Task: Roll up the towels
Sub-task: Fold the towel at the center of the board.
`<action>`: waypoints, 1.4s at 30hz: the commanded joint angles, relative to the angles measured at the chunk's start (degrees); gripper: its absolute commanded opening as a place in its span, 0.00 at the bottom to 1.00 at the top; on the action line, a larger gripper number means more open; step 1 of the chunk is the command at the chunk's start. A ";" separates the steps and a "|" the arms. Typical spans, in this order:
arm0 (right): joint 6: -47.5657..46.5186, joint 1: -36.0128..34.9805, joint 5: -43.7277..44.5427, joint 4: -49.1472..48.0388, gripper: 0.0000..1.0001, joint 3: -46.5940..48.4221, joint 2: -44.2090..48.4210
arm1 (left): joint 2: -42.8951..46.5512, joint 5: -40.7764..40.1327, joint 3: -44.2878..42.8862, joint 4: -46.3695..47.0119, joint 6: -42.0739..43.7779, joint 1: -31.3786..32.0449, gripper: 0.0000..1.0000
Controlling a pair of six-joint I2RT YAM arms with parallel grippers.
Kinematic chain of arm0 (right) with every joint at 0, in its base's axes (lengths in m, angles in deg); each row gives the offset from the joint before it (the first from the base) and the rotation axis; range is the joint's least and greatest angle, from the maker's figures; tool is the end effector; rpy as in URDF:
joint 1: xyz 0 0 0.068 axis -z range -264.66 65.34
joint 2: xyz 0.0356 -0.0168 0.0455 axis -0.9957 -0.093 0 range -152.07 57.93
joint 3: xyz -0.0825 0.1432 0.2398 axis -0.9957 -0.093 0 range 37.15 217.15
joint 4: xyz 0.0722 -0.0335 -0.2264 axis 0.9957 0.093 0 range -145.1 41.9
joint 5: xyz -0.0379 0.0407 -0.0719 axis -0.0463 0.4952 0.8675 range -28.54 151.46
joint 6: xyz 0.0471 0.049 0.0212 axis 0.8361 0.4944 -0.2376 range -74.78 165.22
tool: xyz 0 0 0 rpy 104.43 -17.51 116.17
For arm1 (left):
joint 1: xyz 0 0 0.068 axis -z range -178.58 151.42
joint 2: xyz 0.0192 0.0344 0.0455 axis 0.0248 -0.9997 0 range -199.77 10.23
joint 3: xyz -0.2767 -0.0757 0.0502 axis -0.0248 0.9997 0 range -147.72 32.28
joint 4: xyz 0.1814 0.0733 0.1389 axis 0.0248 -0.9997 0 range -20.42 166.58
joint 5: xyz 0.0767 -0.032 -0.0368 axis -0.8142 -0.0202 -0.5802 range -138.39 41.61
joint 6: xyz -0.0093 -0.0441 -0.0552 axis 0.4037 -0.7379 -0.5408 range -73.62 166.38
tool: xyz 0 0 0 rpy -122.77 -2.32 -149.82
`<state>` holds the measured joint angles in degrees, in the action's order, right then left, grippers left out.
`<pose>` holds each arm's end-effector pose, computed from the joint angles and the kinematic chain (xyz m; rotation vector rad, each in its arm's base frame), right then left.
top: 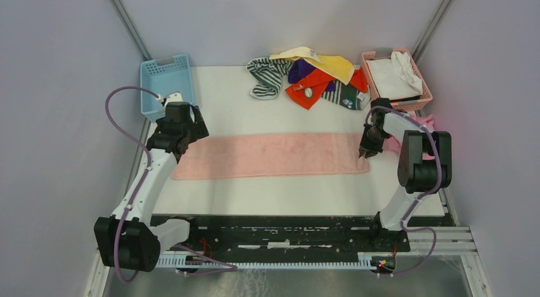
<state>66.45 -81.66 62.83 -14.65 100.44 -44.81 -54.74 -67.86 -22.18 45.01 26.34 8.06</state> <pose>0.3147 -0.0180 0.1643 0.6250 2.8970 0.0064 0.2261 -0.0067 0.3017 -0.4332 2.2169 0.1451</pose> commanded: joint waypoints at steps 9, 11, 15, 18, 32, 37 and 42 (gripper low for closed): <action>1.83 -0.46 12.35 6.35 0.01 6.92 6.00 | 0.90 -0.25 -0.66 1.57 2.37 0.24 0.93; 1.02 -0.46 16.85 9.15 0.00 11.95 8.04 | 0.89 -0.21 -0.74 1.59 2.37 0.26 0.93; -1.71 -0.36 26.69 14.57 0.01 21.67 8.50 | 0.73 0.38 -0.91 1.73 2.23 0.24 0.94; -2.95 -0.37 32.83 17.43 0.00 27.90 7.47 | 0.22 1.93 -0.69 1.72 2.20 0.27 0.94; -3.55 -17.27 13.35 19.65 0.01 31.79 7.20 | -6.70 14.42 0.80 0.50 -2.68 0.38 0.93; 0.46 -25.16 5.56 17.70 0.01 30.85 6.85 | -9.00 16.45 2.68 0.79 -4.04 0.30 0.93; 4.26 -33.08 2.11 14.77 0.01 32.44 3.89 | -12.93 19.33 2.88 1.21 -4.31 0.42 0.90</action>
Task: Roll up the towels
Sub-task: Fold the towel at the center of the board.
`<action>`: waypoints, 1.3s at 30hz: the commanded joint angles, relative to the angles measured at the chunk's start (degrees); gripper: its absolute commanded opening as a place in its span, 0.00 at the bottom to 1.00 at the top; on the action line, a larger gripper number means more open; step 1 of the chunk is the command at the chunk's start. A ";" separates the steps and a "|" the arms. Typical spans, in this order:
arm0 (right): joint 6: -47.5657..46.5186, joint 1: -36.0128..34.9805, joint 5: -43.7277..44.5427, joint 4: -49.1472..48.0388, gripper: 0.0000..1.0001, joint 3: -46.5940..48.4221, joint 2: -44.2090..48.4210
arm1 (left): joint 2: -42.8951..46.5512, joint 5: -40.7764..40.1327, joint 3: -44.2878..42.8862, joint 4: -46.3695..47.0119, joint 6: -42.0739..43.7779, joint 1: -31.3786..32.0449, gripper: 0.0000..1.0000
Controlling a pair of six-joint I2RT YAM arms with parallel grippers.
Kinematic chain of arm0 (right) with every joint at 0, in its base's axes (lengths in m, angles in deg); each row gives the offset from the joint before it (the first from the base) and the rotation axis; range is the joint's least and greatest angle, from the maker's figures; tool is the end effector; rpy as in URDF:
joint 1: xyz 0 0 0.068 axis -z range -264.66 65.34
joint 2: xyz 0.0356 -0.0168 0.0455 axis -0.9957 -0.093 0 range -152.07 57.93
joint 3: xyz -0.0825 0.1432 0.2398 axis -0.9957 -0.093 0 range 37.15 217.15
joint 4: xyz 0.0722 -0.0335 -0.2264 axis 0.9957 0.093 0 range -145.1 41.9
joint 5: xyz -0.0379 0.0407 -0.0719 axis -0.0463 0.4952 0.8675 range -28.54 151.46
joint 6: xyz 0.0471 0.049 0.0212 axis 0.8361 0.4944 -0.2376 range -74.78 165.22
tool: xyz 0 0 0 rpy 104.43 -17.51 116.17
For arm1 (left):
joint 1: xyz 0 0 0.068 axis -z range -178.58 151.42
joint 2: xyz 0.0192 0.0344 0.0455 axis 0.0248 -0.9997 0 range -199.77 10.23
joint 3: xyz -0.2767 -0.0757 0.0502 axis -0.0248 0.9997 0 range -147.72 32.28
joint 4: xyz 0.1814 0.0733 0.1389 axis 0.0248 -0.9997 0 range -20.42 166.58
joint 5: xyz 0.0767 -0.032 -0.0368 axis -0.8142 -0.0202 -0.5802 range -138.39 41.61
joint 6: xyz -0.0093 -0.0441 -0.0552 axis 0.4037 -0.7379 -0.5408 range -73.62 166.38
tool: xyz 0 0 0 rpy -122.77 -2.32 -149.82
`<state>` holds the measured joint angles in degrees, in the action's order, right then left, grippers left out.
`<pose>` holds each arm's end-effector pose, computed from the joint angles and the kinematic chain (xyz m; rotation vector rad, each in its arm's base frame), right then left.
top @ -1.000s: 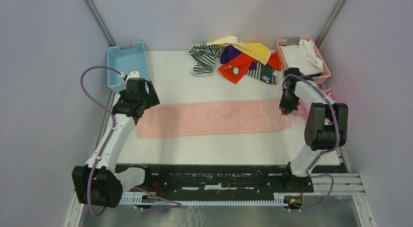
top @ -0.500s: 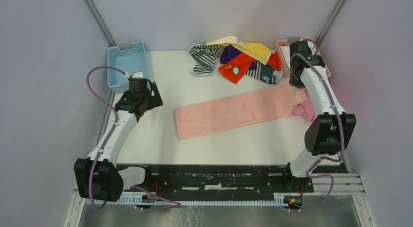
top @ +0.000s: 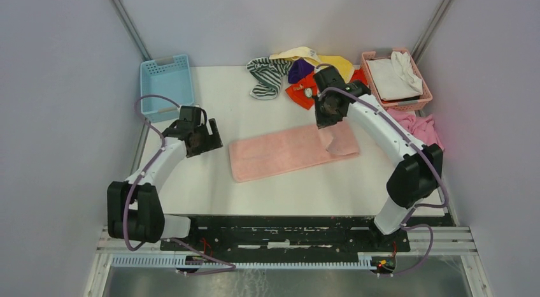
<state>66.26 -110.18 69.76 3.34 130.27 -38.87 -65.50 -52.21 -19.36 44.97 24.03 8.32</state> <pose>0.3111 0.1390 0.3235 -0.0556 2.6374 0.0829 0.2506 -0.0264 0.2424 -0.3678 2.5171 -0.1161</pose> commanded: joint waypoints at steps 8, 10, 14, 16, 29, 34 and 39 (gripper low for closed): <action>11.21 -16.10 -4.41 -7.20 0.01 9.26 -9.71 | -6.48 9.84 2.42 3.60 -5.90 0.22 0.81; 12.51 -18.38 -3.75 -8.07 0.01 10.97 -11.33 | -6.32 10.91 5.20 6.60 -9.37 0.77 0.78; 13.79 -21.87 -3.29 -9.53 0.02 13.87 -14.41 | -6.02 7.54 9.12 9.84 -13.04 1.27 0.72; 14.06 -23.17 -3.45 -10.31 0.02 14.99 -16.02 | -6.06 6.78 10.08 10.96 -13.59 1.28 0.70; 16.04 -26.08 -8.45 -17.58 0.06 17.20 -27.83 | -9.33 8.42 15.00 18.41 -16.49 4.04 0.47; 16.95 -26.07 -10.61 -18.24 0.06 18.08 -29.56 | -7.48 7.78 15.26 17.40 -16.92 4.44 0.44; 15.98 -26.05 -8.30 -17.24 0.07 17.23 -27.75 | 1.71 1.77 14.38 12.28 -17.11 4.45 0.48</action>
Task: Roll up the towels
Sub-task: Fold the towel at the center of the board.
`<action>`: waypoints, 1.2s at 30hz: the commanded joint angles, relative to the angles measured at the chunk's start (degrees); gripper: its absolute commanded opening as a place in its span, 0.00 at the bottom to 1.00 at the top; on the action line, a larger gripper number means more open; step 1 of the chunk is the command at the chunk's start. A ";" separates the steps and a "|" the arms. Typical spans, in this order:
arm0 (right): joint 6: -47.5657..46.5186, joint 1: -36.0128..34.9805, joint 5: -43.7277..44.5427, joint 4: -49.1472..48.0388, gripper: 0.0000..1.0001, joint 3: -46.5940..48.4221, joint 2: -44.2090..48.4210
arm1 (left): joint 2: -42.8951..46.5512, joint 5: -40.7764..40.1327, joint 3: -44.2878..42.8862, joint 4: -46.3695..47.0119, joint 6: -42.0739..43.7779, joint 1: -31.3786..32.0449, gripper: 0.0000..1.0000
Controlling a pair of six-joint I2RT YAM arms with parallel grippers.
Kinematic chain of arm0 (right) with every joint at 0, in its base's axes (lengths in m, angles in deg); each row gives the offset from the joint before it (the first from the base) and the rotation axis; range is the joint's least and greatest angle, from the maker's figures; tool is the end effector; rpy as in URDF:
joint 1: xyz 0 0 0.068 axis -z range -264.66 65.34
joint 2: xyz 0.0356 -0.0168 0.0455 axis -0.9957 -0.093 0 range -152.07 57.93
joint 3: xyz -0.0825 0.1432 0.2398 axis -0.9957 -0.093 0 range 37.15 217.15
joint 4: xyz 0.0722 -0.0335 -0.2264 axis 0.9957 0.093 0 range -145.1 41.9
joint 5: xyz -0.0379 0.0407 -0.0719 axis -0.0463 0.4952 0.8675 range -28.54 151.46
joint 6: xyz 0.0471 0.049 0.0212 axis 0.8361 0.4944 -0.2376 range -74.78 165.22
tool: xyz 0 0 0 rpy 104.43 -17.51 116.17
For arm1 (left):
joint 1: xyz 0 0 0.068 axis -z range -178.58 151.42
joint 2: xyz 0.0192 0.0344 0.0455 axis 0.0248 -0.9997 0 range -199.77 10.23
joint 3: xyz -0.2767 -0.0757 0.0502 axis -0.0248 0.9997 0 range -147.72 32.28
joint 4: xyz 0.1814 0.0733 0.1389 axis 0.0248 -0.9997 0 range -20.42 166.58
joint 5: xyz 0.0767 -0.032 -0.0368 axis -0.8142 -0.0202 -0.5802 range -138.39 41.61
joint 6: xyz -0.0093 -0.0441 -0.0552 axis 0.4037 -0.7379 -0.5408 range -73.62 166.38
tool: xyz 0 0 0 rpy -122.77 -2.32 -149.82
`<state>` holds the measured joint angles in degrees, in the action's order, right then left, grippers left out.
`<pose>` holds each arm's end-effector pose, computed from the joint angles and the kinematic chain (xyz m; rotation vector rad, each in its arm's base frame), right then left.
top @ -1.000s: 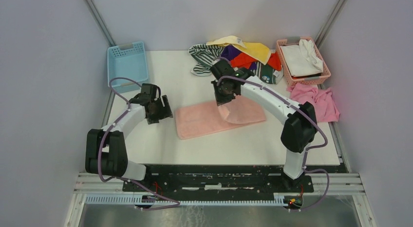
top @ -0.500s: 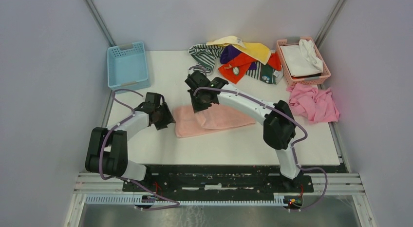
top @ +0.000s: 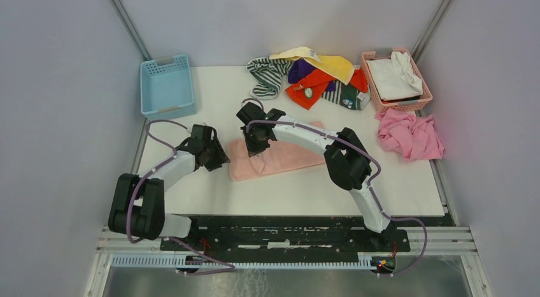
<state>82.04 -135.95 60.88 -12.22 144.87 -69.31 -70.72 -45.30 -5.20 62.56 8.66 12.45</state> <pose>0.3011 0.3763 0.2037 -0.3513 2.7397 0.4818 0.2438 -0.0508 0.1720 -0.5848 2.5548 -0.3797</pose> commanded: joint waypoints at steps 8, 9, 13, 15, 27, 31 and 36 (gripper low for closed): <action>0.77 -0.28 -1.04 -2.96 0.10 1.93 4.21 | 7.84 -2.59 0.71 -3.99 -1.69 0.61 0.52; 0.87 -0.30 -1.15 -2.91 0.10 1.96 4.12 | 6.42 -1.57 1.19 -3.02 -1.99 0.77 0.52; 0.81 -0.30 -1.22 -2.73 0.10 1.54 4.44 | 2.02 -1.04 2.75 0.31 -2.79 2.16 0.49; 0.80 -0.30 -1.64 -2.64 0.10 1.57 4.82 | 0.82 -0.93 2.99 1.11 -3.01 2.63 0.45; 2.62 -0.39 -8.06 -6.40 0.15 1.14 2.69 | 0.90 -2.50 3.81 1.78 -3.66 4.59 0.27; 2.58 -0.39 -11.62 -7.22 0.30 1.68 0.62 | 0.77 -3.24 3.87 1.52 -3.69 4.79 0.26; 0.08 -0.39 -15.01 -7.52 0.56 1.66 2.58 | 3.13 -7.34 3.51 -1.19 -4.05 4.79 0.28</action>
<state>83.79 -135.95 50.11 -17.23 144.98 -68.26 -69.39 -47.62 -2.47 64.70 6.72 16.95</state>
